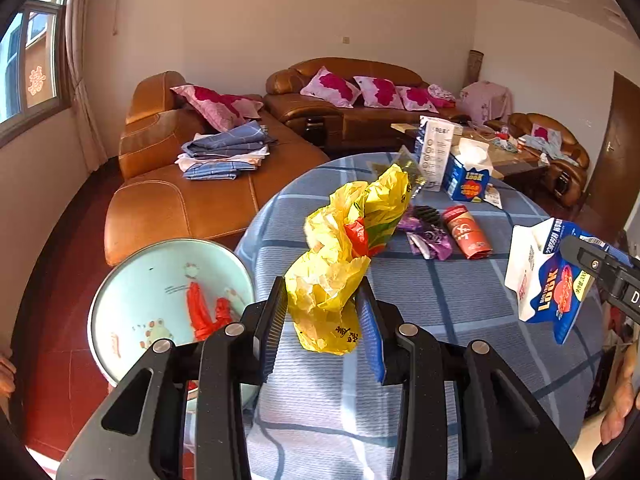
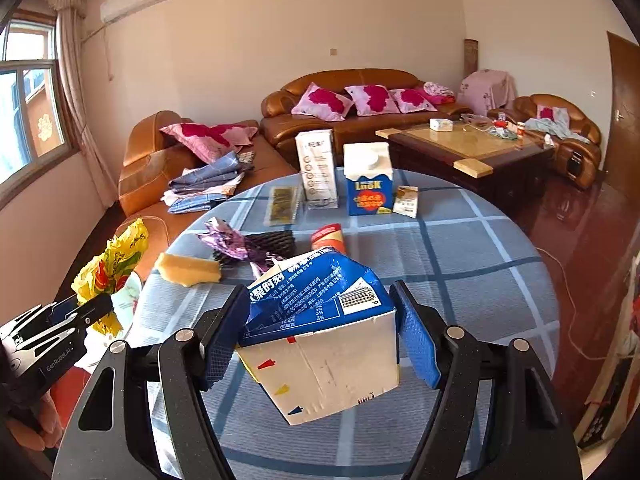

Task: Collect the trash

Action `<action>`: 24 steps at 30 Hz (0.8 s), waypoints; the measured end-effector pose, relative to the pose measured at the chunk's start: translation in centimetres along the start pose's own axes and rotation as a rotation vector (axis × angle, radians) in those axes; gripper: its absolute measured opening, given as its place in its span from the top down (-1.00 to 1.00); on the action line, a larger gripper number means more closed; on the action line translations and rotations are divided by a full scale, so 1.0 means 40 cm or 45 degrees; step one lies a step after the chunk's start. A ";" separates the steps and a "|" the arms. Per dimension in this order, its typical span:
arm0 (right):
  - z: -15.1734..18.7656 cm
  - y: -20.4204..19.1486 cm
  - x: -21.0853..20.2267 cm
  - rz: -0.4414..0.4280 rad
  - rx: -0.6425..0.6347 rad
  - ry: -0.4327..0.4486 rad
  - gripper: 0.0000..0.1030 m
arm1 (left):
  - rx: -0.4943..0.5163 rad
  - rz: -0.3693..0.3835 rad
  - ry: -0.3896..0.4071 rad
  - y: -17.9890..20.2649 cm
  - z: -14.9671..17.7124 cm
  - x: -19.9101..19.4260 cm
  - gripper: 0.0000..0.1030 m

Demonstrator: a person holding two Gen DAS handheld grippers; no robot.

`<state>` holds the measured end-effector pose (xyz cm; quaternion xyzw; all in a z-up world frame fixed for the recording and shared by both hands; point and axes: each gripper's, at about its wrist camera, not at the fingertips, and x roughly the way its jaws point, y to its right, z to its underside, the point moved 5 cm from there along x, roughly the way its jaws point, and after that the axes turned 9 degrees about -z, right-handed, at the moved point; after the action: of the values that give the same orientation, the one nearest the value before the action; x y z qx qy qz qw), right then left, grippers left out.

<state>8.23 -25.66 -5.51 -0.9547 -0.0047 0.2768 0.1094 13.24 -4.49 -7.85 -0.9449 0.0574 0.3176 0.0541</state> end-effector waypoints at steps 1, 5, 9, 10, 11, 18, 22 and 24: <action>-0.001 -0.020 0.006 -0.018 -0.013 -0.006 -0.38 | -0.011 -0.014 -0.007 -0.021 0.003 0.002 0.32; -0.007 -0.112 0.037 -0.090 -0.073 -0.028 -0.38 | -0.059 -0.070 -0.028 -0.106 0.017 0.014 0.32; -0.009 -0.210 0.069 -0.154 -0.139 -0.045 -0.37 | -0.112 -0.119 -0.046 -0.185 0.029 0.026 0.32; -0.008 -0.231 0.076 -0.166 -0.156 -0.049 -0.37 | -0.125 -0.130 -0.052 -0.205 0.034 0.029 0.32; -0.009 -0.254 0.087 -0.176 -0.175 -0.052 -0.37 | -0.138 -0.140 -0.060 -0.224 0.038 0.034 0.32; -0.020 -0.336 0.221 -0.104 -0.271 -0.116 0.90 | -0.226 -0.262 -0.101 -0.343 0.061 0.081 0.32; 0.017 -0.278 0.244 -0.016 -0.236 -0.063 0.85 | -0.271 -0.291 -0.138 -0.383 0.084 0.108 0.32; 0.021 -0.257 0.230 0.014 -0.245 0.011 0.73 | -0.291 -0.283 -0.144 -0.392 0.086 0.116 0.32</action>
<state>16.10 -14.82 -8.86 -0.9619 -0.0257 0.2716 0.0156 17.11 11.11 -12.38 -0.9261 -0.0869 0.3667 -0.0157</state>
